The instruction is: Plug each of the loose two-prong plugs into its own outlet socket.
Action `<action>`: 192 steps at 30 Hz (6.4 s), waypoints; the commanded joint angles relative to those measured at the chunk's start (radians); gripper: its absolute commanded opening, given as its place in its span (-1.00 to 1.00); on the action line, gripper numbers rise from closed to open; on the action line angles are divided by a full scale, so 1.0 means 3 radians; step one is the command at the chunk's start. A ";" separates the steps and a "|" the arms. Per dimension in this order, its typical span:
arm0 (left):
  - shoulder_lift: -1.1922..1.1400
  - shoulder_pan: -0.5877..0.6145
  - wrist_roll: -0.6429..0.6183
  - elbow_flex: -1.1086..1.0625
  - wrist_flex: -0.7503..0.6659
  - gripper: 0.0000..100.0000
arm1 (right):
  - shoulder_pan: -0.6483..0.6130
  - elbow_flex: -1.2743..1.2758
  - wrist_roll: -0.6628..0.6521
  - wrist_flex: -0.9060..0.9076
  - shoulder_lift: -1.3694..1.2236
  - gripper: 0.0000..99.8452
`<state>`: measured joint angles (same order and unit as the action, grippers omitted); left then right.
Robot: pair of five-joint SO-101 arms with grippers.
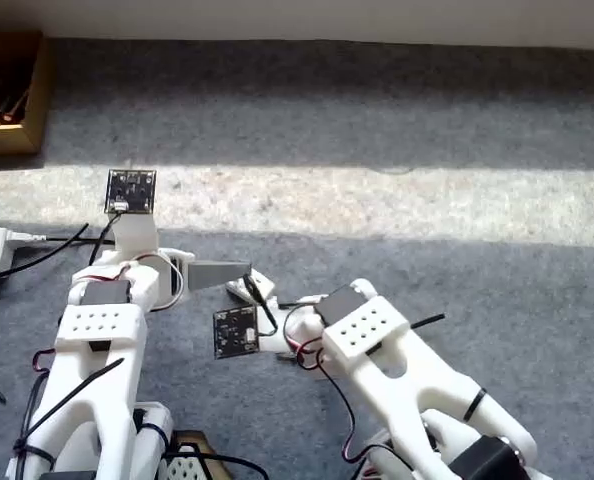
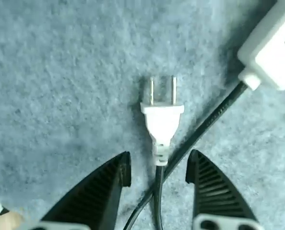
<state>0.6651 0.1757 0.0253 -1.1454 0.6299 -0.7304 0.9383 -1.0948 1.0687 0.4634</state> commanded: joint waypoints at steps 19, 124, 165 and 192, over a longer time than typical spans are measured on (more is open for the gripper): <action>0.0013 0.0013 0.0026 0.0003 -0.0036 0.23 | 0.0043 0.0228 0.0077 -0.0386 -0.0013 -0.61; 0.0038 -0.0693 0.0205 0.0754 0.1350 0.22 | -0.0222 -0.2734 0.2639 0.1445 -0.0243 -0.99; 0.0018 0.0729 0.0491 0.0872 0.0905 0.22 | 0.0064 -0.0432 0.1836 0.0979 -0.0233 -0.99; 0.0033 0.1455 0.0573 -0.0130 0.0358 0.22 | -0.0381 0.0473 0.1672 -0.0412 -0.0233 -0.80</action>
<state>0.6651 0.5731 0.1941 -1.1439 0.8124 -0.8193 1.0871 -0.6038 1.0119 0.3851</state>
